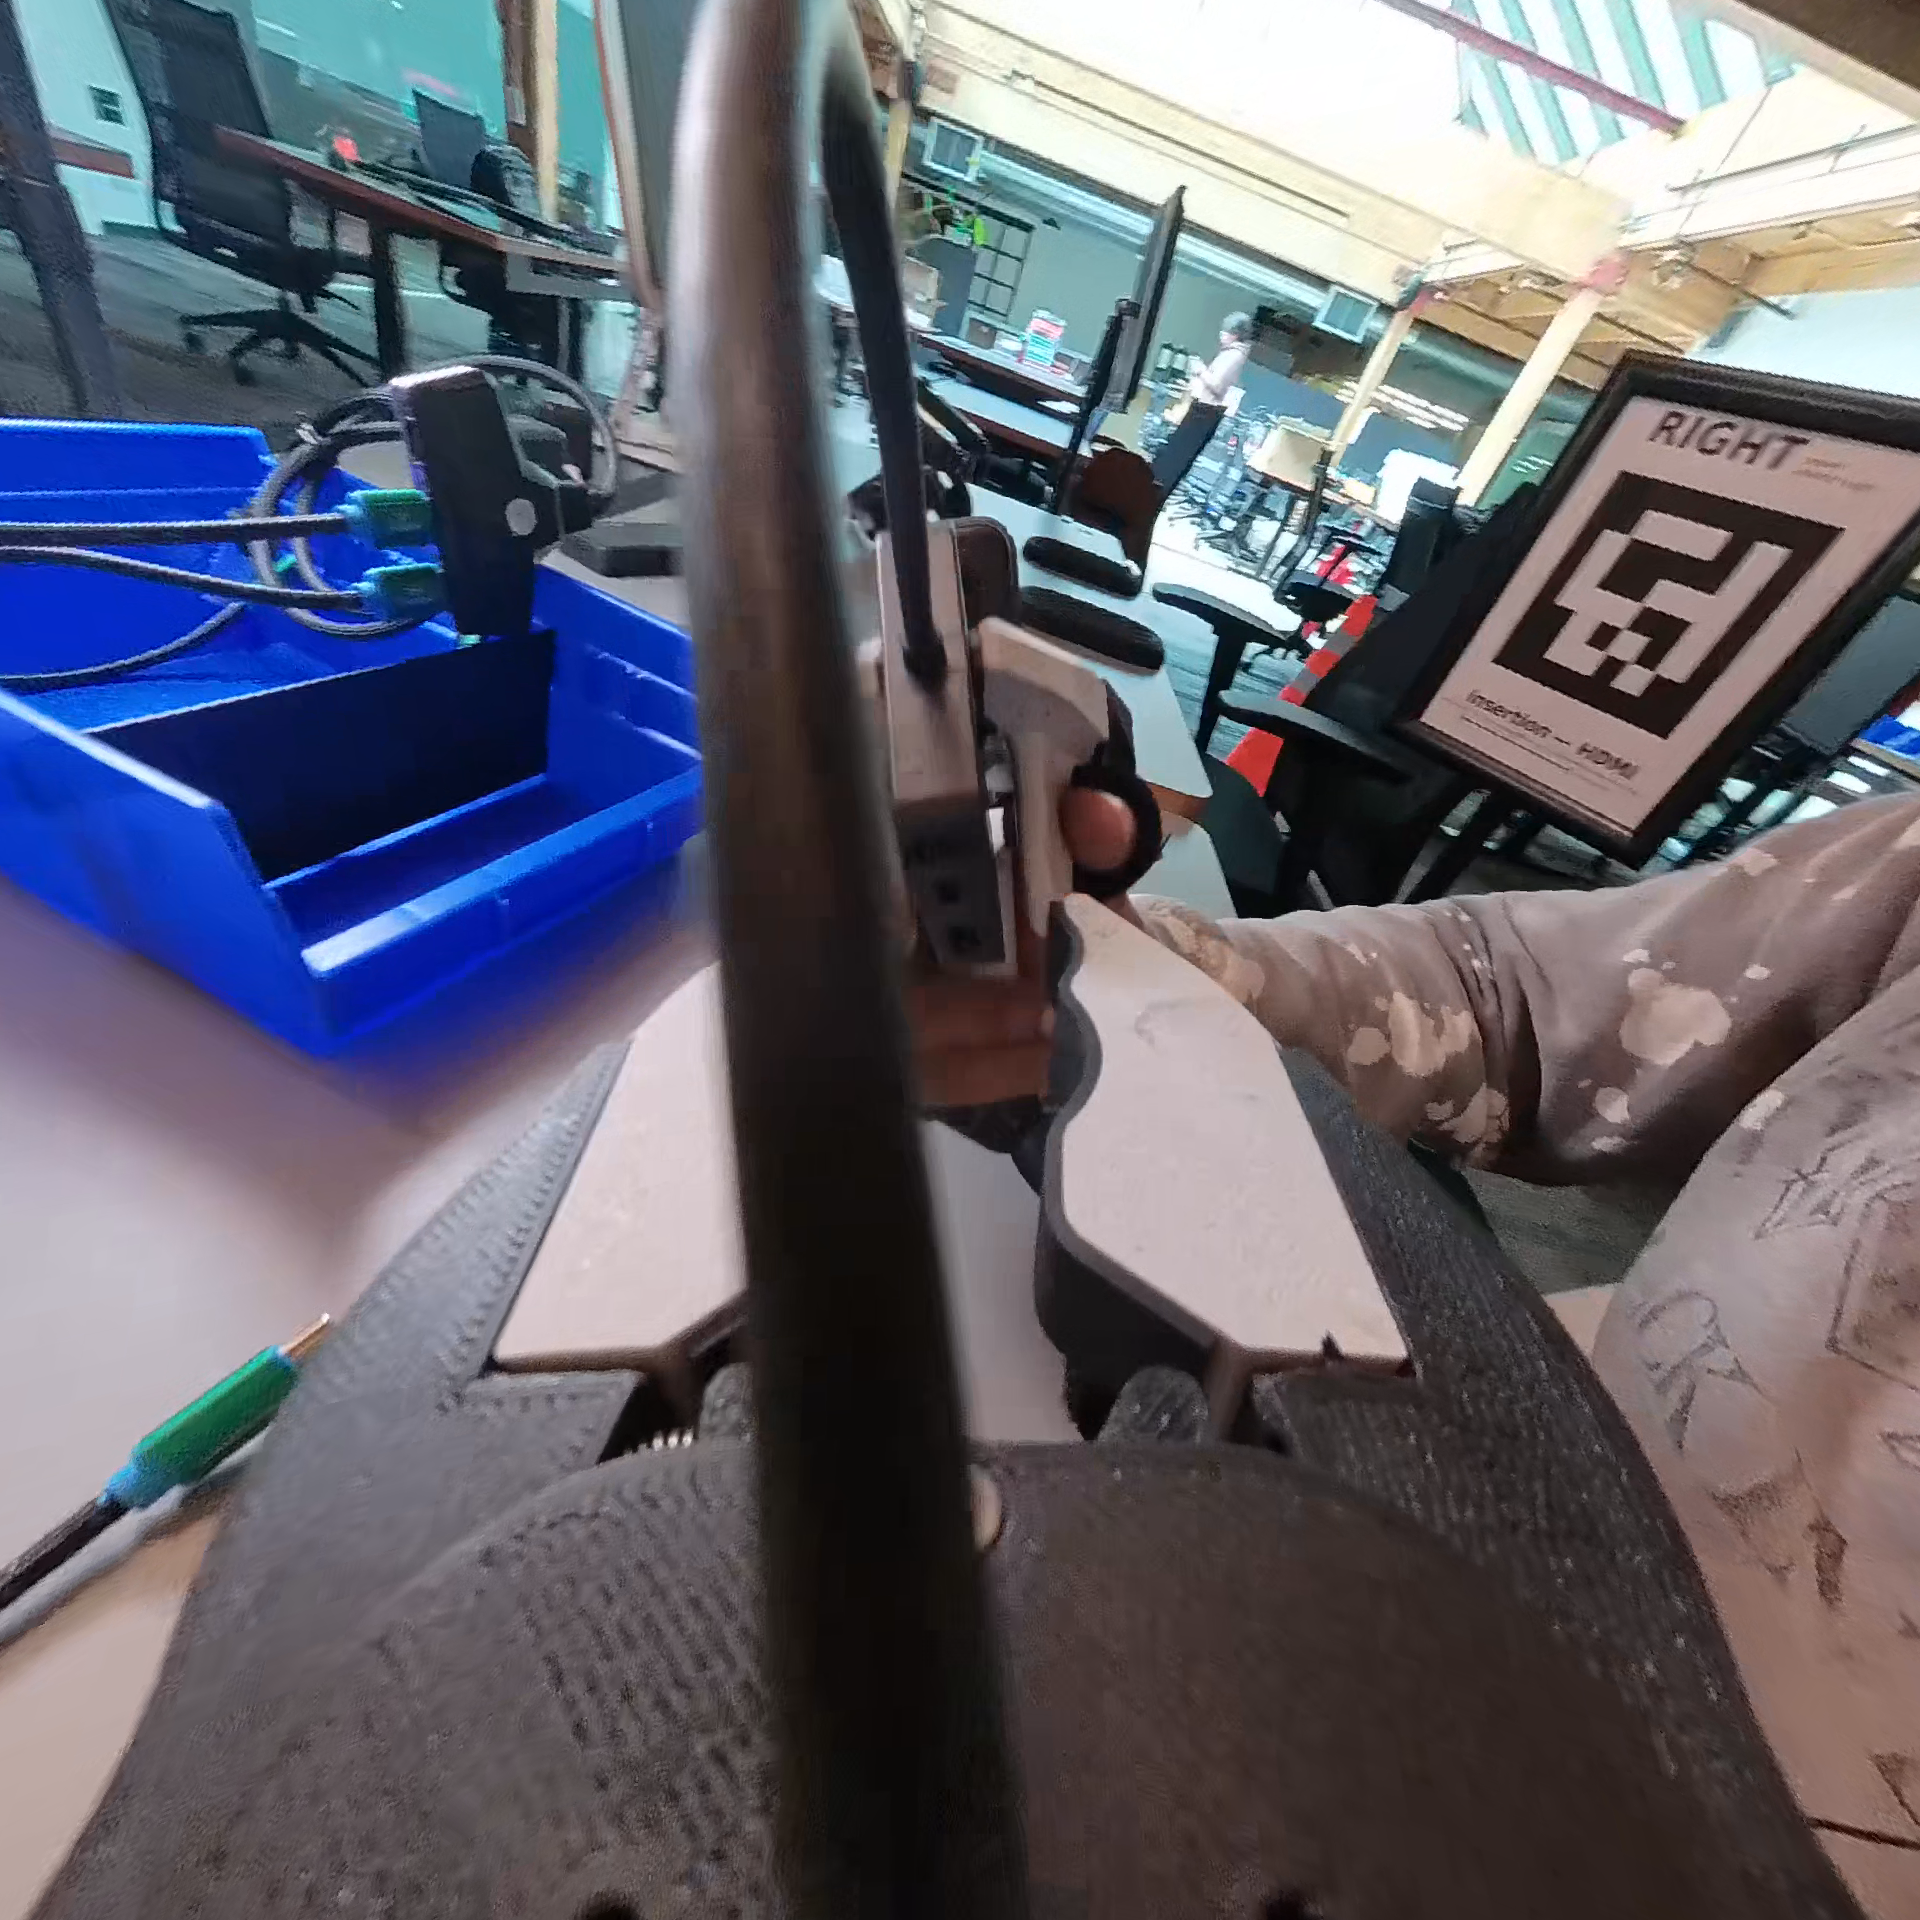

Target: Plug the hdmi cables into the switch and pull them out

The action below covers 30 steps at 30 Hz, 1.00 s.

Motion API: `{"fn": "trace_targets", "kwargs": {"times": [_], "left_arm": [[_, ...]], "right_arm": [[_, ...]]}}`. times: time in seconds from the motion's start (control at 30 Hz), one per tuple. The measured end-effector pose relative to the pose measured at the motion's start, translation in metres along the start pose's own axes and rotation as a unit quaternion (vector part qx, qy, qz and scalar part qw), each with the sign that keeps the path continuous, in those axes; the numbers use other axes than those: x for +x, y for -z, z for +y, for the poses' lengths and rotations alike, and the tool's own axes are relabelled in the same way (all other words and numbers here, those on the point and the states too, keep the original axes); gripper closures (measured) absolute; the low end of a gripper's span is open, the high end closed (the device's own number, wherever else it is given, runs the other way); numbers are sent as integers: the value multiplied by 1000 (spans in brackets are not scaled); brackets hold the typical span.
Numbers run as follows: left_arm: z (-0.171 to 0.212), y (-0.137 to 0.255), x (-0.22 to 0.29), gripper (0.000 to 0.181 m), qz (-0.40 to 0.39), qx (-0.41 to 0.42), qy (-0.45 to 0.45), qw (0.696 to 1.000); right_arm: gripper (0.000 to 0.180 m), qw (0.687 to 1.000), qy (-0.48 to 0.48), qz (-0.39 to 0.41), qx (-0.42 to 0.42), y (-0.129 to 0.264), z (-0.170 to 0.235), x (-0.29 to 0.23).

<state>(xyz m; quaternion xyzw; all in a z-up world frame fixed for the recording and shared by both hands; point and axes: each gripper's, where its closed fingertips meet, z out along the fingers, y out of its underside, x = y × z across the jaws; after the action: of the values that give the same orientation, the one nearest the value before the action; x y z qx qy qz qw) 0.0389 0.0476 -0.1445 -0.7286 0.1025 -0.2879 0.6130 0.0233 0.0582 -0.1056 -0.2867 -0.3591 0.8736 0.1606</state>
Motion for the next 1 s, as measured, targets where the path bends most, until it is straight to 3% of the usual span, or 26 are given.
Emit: {"fn": "trace_targets", "kwargs": {"times": [0.07, 0.17, 0.27, 0.5, 0.63, 0.8, 0.9, 1.0], "left_arm": [[-5, 5, 1, 164, 23, 11, 2, 1000], [3, 19, -1, 165, 50, -14, -12, 999], [21, 35, -6, 165, 48, -72, -74, 993], [48, 55, -15, 166, 18, -180, -155, 971], [59, 58, -16, 163, 11, -214, -176, 961], [62, 56, -16, 166, -2, -223, -196, 955], [53, 56, -14, 165, -2, -186, -195, 963], [46, 64, -18, 152, -8, -176, -180, 968]], "right_arm": [[166, 999, 30, 3, -40, -3, 9, -2], [166, 983, 111, 10, -147, -4, 34, -2], [166, 945, 183, 23, -271, 3, 68, 5], [158, 887, 258, 42, -381, 13, 105, 16], [156, 875, 269, 38, -401, 14, 116, 17], [166, 868, 277, 45, -410, 15, 116, 19], [166, 880, 273, 44, -388, 11, 107, 15], [166, 898, 263, 50, -349, 8, 91, 13]]}}
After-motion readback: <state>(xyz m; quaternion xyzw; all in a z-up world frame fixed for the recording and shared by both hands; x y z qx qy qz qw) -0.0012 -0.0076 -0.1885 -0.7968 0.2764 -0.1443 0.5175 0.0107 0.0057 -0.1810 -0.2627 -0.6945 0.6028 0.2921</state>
